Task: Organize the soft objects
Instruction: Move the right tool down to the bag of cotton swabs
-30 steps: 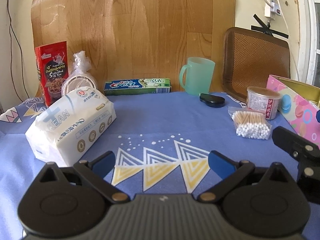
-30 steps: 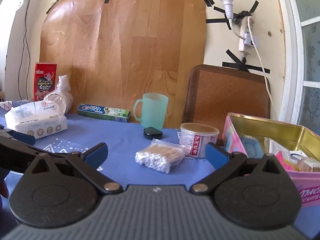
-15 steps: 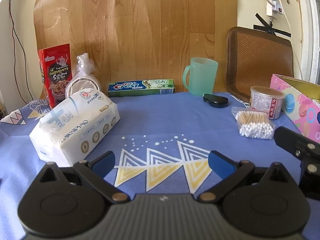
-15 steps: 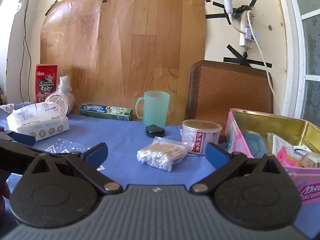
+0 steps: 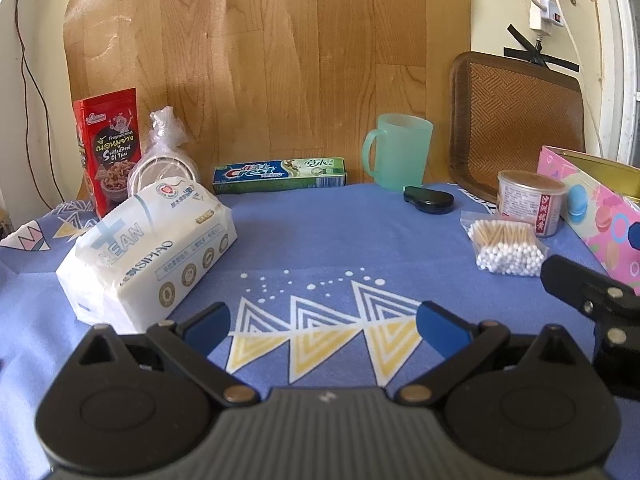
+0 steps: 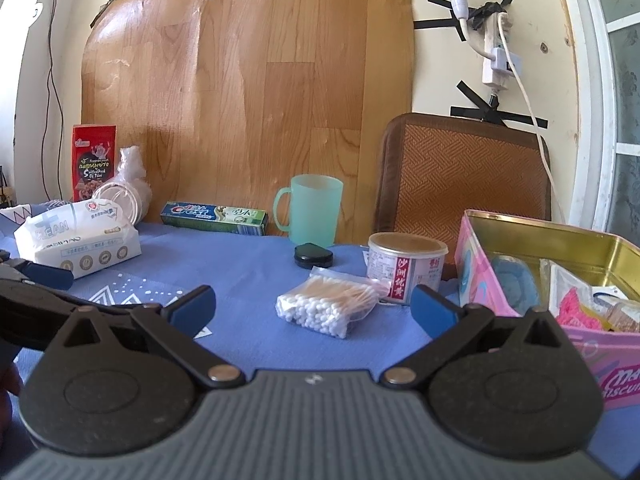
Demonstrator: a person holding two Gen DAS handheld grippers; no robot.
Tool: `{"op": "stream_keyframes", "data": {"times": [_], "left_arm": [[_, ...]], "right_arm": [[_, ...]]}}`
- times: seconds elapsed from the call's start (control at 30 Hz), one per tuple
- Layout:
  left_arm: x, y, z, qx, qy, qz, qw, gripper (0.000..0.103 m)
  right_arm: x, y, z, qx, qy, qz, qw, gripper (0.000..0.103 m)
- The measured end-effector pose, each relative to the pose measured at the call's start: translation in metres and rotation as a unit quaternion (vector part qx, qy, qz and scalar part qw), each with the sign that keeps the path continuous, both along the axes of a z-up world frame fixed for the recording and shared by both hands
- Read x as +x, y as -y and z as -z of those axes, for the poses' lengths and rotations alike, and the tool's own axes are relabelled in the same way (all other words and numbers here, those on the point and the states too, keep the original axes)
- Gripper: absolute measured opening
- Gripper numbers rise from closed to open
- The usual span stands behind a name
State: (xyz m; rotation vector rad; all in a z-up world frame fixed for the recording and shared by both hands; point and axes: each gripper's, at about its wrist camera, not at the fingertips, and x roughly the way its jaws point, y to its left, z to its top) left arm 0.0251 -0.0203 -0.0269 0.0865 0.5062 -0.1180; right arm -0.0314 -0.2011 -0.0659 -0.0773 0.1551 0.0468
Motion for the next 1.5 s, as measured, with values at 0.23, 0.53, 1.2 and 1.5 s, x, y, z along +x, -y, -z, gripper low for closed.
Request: {"op": "stream_keyframes", "data": {"times": [0.23,0.53,1.2,1.5], "left_arm": [[-0.003,0.002,-0.001,0.002,0.009,0.009,0.9999,0.103],[-0.005,-0.006,-0.004,-0.022,0.021,0.01,0.9995,0.103],[0.0,-0.024,-0.004,-0.051,0.019,-0.055,0.997,0.103],[0.0,-0.024,-0.004,-0.057,0.017,-0.053,0.9968,0.103]], "right_arm": [[0.0,0.0,0.0,0.001,0.0,-0.001,1.0,0.103],[0.0,0.001,0.001,0.0,0.0,-0.001,1.0,0.103],[0.003,-0.003,0.002,-0.017,-0.007,0.001,1.0,0.103],[0.007,-0.007,0.003,-0.033,-0.023,-0.009,0.999,0.103]]}}
